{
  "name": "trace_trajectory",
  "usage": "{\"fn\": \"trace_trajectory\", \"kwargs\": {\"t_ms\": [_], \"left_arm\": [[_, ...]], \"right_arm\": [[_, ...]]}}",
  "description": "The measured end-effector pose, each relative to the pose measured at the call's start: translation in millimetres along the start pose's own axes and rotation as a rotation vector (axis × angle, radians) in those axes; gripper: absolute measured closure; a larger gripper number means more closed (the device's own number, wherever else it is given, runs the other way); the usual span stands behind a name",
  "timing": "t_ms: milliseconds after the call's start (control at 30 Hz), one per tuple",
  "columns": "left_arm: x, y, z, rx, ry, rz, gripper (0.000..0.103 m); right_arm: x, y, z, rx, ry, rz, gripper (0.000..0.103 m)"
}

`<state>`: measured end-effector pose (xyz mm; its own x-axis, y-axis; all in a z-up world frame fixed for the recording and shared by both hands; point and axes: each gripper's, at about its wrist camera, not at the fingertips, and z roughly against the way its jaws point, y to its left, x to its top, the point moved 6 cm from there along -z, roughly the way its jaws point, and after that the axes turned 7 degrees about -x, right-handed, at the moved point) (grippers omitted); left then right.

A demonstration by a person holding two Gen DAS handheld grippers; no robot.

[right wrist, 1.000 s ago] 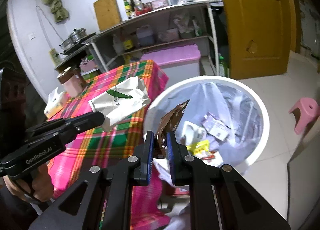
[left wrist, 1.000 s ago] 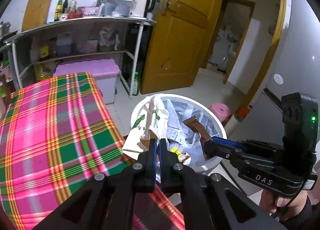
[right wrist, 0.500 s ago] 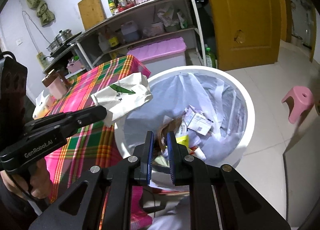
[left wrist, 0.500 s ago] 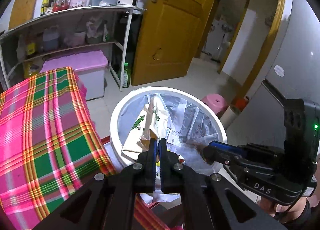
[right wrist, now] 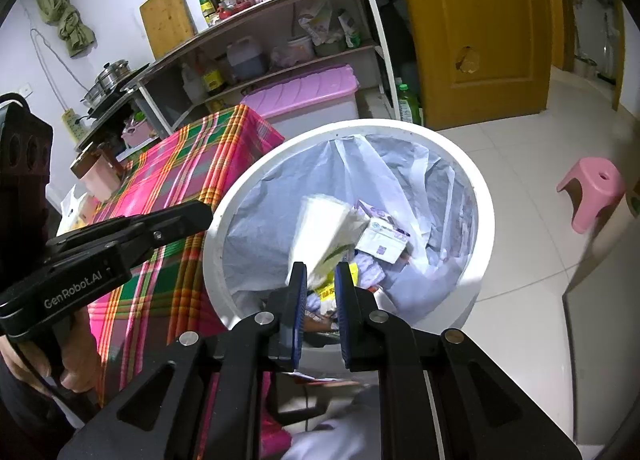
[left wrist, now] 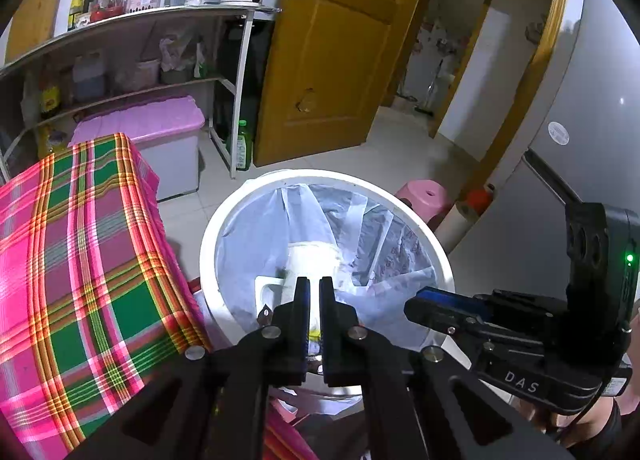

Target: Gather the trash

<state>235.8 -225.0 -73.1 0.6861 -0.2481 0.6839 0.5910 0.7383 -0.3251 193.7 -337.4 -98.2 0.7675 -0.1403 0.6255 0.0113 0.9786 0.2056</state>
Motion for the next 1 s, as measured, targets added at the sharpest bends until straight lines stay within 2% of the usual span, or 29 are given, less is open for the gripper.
{"fn": "trace_trajectory", "kwargs": {"t_ms": [233,633,833,1000], "left_arm": [[-4,2,19,0.009,-0.031,0.017,0.100],[-26,0,74,0.070,-0.103,0.045,0.099],[-39,-2,103,0.108,-0.141,0.058,0.091],[-50,-6,121,0.141,-0.161,0.055,0.090]], "right_arm": [[0,7,14,-0.001,-0.030,0.013,0.077],[-6,45,52,-0.019,-0.107,0.111,0.074],[-15,62,70,-0.019,-0.134,0.157,0.074],[-24,72,83,-0.016,-0.146,0.178,0.074]]}}
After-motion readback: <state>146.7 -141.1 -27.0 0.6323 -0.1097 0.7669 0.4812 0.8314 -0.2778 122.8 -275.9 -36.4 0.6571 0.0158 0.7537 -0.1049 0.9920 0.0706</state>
